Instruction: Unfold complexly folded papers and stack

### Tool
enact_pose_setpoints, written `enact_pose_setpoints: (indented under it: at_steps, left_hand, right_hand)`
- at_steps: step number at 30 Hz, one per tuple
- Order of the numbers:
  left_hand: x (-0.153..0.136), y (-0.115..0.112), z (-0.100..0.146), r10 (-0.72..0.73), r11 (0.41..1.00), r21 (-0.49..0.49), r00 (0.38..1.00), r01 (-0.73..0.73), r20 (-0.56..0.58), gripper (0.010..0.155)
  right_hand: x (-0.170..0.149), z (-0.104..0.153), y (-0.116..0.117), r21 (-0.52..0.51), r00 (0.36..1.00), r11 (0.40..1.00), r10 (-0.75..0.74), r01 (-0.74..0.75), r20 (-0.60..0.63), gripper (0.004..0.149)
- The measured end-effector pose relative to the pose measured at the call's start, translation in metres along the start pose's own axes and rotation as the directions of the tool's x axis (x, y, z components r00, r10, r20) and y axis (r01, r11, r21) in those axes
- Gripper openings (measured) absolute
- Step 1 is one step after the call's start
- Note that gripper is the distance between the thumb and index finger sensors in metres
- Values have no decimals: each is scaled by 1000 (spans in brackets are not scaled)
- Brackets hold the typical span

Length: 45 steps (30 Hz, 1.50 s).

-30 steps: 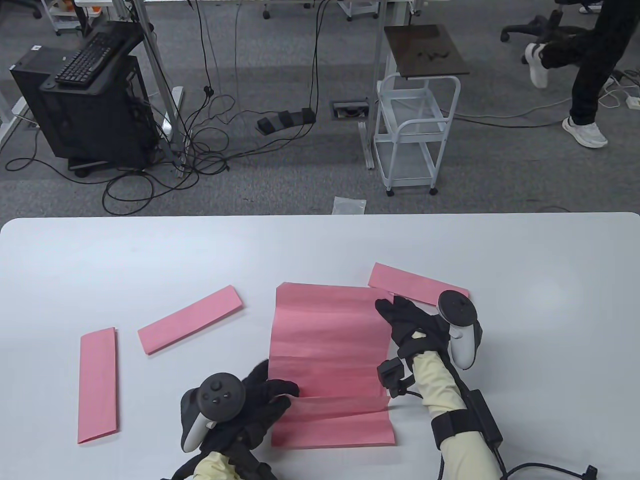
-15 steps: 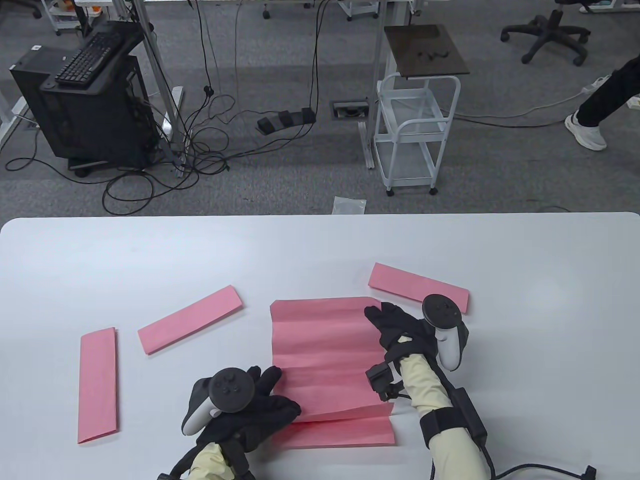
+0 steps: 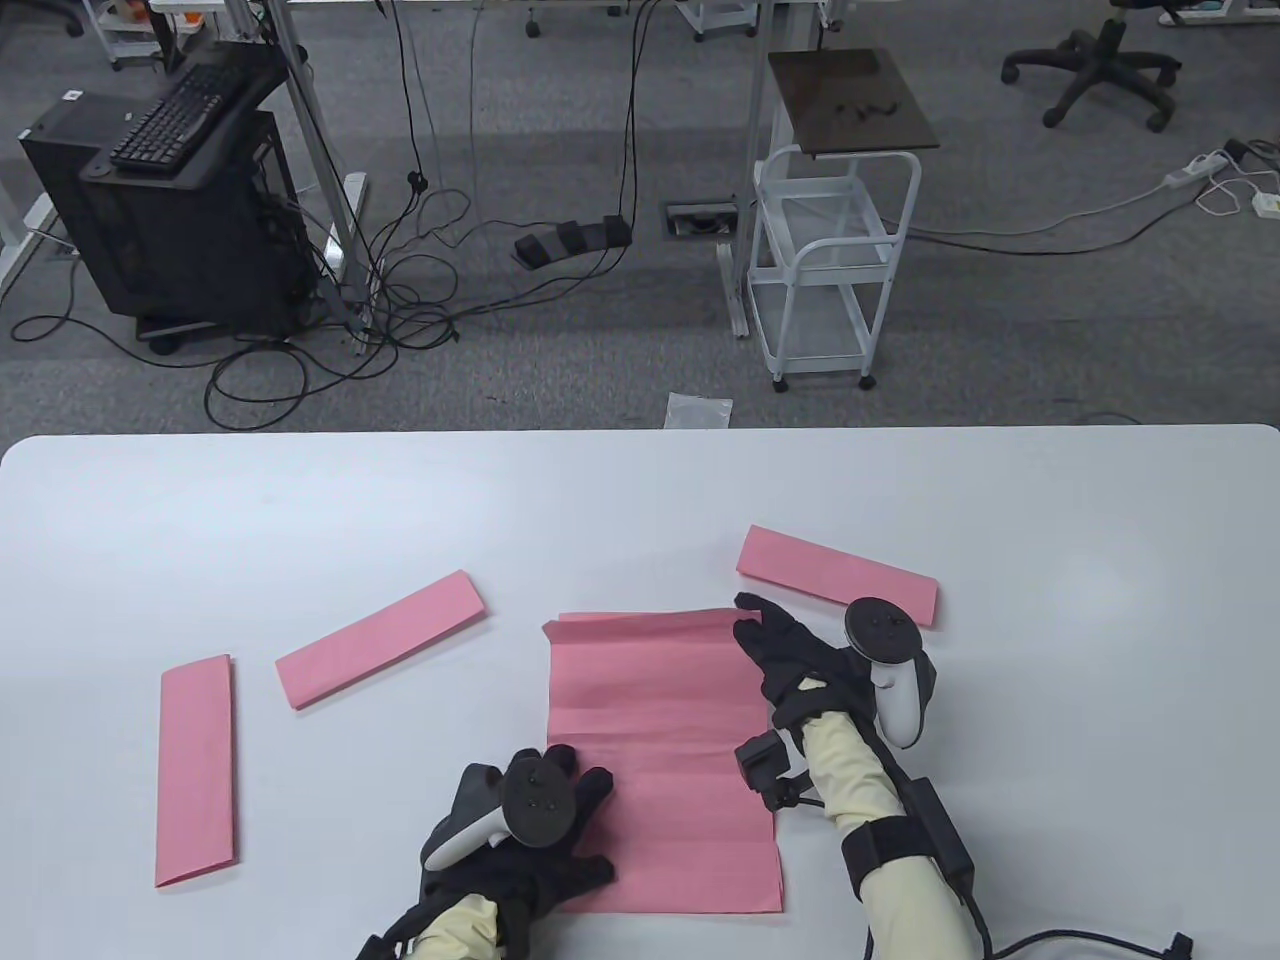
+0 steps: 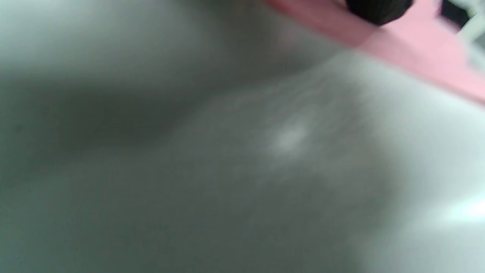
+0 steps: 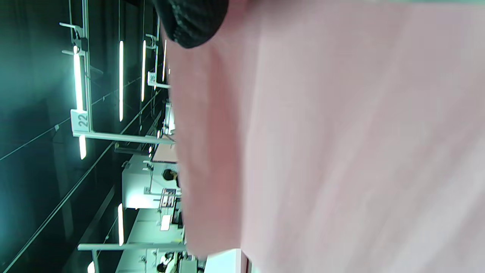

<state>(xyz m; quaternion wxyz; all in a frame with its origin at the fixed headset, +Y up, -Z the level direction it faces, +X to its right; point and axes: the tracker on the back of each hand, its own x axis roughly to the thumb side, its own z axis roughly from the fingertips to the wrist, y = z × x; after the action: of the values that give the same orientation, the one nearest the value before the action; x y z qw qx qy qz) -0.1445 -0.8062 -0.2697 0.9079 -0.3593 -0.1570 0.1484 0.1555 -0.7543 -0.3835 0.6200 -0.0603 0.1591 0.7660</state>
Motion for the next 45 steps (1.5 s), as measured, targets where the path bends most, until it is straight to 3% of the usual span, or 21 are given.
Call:
enact_pose_setpoints:
  at_steps: [3, 6, 8, 9, 12, 16, 19, 21, 28, 30, 32, 37, 41, 45]
  left_hand:
    - [-1, -2, -1, -25, 1000, -12, 1000, 25, -11, 82]
    - [-1, -3, -1, -32, 999, -24, 999, 32, -13, 82]
    - [-1, -3, -1, -33, 999, -29, 999, 33, -12, 83]
    - [-1, -3, -1, -34, 999, -31, 999, 34, -13, 83]
    - [0, -3, -1, -47, 998, -35, 999, 46, -22, 87]
    - [1, -4, -1, -61, 998, -29, 998, 60, -34, 89]
    - [1, -4, -1, -60, 998, -25, 997, 58, -50, 90]
    - [1, -4, 0, -59, 998, -25, 997, 58, -51, 90]
    - [1, -4, -1, -57, 998, -29, 997, 55, -54, 90]
    - [2, -4, -1, -57, 998, -31, 997, 56, -53, 90]
    - [2, -4, -1, -58, 998, -31, 997, 56, -52, 90]
    - [2, -4, -1, -59, 998, -33, 997, 57, -51, 90]
    - [2, -5, -1, -59, 998, -33, 997, 57, -54, 90]
    - [2, -5, -1, -63, 997, -40, 997, 61, -53, 90]
  right_hand:
    - [5, 9, 6, 41, 985, 987, 149, -153, 85, 76]
    - [6, 28, 21, 10, 873, 895, 433, -446, 224, 75]
    - [0, 41, 38, 63, 745, 768, 593, -637, 304, 71]
    - [-8, 50, 51, 157, 675, 668, 655, -728, 340, 69]
    - [-31, 71, 82, 371, 546, 415, 737, -830, 397, 75]
    - [-45, 82, 107, 336, 426, 291, 776, -896, 466, 78]
    - [-57, 80, 106, 338, 347, 202, 822, -919, 451, 77]
    - [-61, 81, 95, 375, 436, 291, 806, -880, 399, 75]
    - [-73, 87, 37, 389, 436, 312, 853, -867, 288, 71]
    - [-76, 88, 32, 394, 461, 338, 843, -855, 278, 70]
    - [-76, 88, 33, 394, 477, 355, 834, -848, 276, 70]
    - [-69, 95, 46, 306, 434, 338, 832, -890, 346, 72]
    - [-64, 96, 68, 365, 481, 350, 790, -863, 380, 73]
    - [-55, 86, 90, 367, 452, 310, 788, -877, 417, 74]
